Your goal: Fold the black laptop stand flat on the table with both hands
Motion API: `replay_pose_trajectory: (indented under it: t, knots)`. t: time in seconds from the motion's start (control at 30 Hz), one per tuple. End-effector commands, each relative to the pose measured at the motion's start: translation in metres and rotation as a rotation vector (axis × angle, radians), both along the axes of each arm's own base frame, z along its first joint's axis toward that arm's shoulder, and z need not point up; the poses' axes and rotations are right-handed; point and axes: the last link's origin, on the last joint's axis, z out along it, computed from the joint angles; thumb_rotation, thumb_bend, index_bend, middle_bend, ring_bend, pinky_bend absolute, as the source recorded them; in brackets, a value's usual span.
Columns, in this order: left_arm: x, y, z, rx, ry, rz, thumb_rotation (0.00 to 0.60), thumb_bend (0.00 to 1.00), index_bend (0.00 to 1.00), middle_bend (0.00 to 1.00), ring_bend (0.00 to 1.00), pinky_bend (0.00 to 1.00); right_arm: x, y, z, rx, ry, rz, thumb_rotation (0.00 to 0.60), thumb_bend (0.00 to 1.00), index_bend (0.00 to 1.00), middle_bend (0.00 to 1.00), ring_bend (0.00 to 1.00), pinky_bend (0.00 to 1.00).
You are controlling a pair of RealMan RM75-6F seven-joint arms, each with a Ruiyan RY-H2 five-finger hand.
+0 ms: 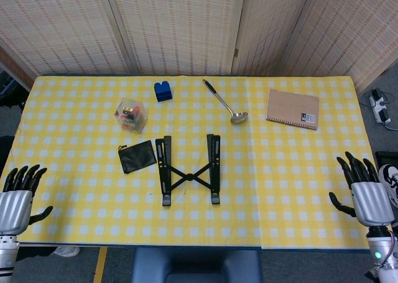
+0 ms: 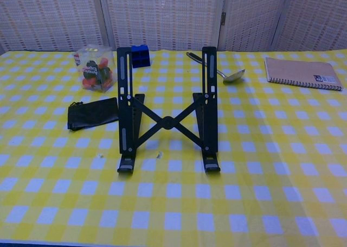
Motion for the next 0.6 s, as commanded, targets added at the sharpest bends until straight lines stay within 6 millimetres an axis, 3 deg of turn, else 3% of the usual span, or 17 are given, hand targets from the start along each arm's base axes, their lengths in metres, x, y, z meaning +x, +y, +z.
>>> replay_pose_trajectory:
  t: [0.03,0.37,0.6]
  knots:
    - [0.002,0.000,-0.002,-0.002,0.000,-0.010,0.600,0.21,0.17,0.14,0.09,0.00,-0.001,-0.001,0.001,-0.003,0.010,-0.003,0.481,0.39,0.00,0.00,0.09,0.00]
    - [0.012,0.006,-0.005,-0.019,-0.058,-0.057,0.600,0.21,0.20,0.18,0.13,0.00,0.008,-0.004,-0.001,0.049,-0.055,0.028,0.480,0.38,0.00,0.00,0.09,0.00]
    - [0.028,0.024,-0.006,-0.057,-0.119,-0.125,0.600,0.21,0.21,0.21,0.15,0.00,0.026,-0.017,-0.014,0.208,-0.177,0.079,0.484,0.39,0.00,0.00,0.09,0.00]
